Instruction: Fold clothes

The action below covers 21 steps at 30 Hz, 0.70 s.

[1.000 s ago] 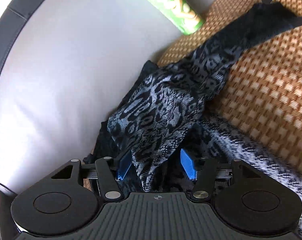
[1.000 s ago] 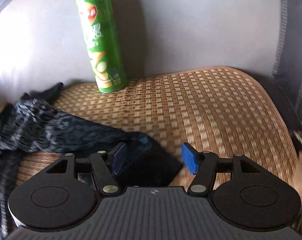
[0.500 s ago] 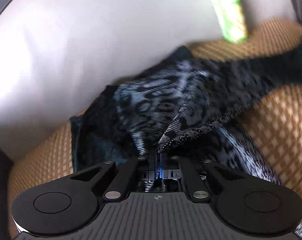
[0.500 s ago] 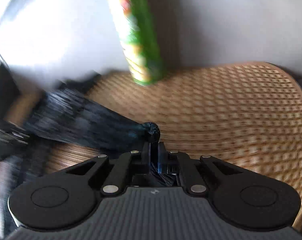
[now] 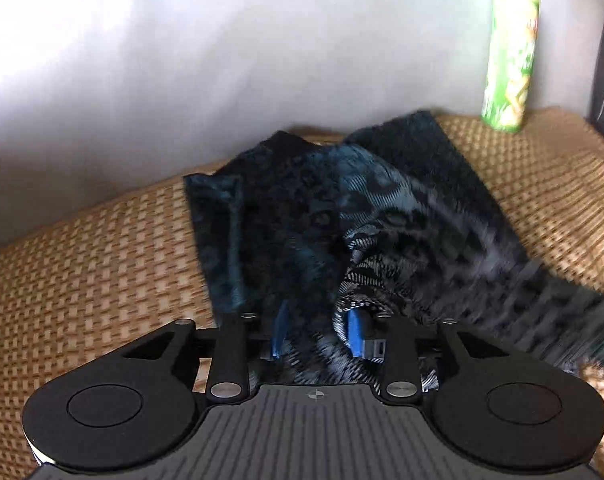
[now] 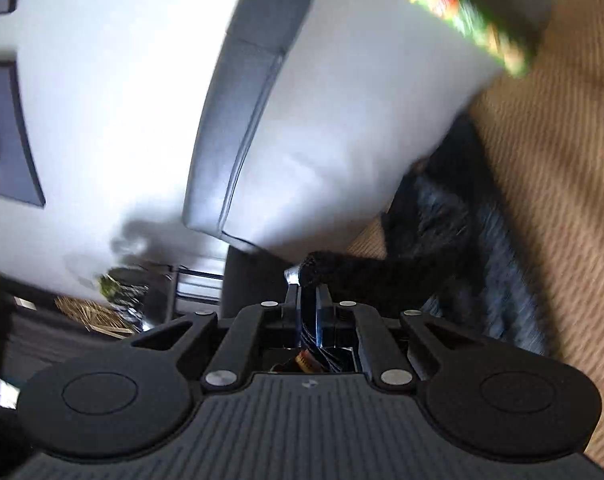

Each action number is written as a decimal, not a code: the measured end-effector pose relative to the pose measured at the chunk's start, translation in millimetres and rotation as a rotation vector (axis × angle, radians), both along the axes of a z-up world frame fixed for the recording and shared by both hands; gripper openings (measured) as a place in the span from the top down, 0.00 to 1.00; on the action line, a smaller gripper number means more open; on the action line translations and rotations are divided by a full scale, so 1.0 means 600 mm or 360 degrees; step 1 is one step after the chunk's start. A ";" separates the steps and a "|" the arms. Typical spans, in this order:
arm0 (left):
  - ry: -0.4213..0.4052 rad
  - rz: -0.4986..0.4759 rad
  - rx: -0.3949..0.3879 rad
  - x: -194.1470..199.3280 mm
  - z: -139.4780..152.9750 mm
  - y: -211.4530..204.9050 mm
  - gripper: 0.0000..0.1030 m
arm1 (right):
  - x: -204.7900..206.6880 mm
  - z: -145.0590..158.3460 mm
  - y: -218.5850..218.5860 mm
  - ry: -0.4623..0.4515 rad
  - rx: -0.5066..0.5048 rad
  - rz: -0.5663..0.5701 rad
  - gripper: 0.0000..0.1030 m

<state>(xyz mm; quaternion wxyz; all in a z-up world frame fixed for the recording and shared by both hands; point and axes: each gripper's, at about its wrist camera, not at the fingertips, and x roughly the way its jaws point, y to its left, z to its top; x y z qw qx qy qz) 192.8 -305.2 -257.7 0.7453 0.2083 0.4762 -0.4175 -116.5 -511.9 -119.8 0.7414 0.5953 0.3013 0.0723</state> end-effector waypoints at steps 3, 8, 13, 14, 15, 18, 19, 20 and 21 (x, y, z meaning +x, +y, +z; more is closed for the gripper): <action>0.0141 0.0012 -0.0063 0.016 0.012 0.038 0.58 | -0.006 -0.027 0.059 0.0101 0.0060 -0.0048 0.92; 0.0280 0.0026 -0.0053 0.019 0.003 0.086 0.45 | -0.004 -0.027 0.118 0.0205 -0.0252 0.0140 0.91; 0.0341 0.0098 -0.0064 0.029 0.011 0.096 0.46 | 0.000 -0.005 0.120 0.0216 -0.0473 0.0184 0.91; 0.0367 0.0109 -0.0103 0.029 0.022 0.100 0.46 | 0.000 0.008 0.119 0.0204 -0.0543 0.0209 0.91; 0.0394 0.0120 -0.0141 0.028 0.033 0.105 0.45 | -0.001 0.022 0.123 0.0189 -0.0626 0.0247 0.91; 0.0517 0.0052 -0.0245 0.002 0.062 0.126 0.44 | -0.010 0.060 0.151 0.0148 -0.0897 0.0426 0.91; 0.0580 0.0035 -0.0265 -0.012 0.065 0.134 0.43 | -0.013 0.066 0.164 0.0140 -0.0978 0.0495 0.91; 0.0642 0.0034 -0.0272 -0.027 0.064 0.139 0.43 | -0.019 0.068 0.176 0.0138 -0.1036 0.0557 0.91; 0.0701 0.0045 -0.0279 -0.042 0.059 0.144 0.42 | -0.024 0.064 0.184 0.0135 -0.1059 0.0593 0.91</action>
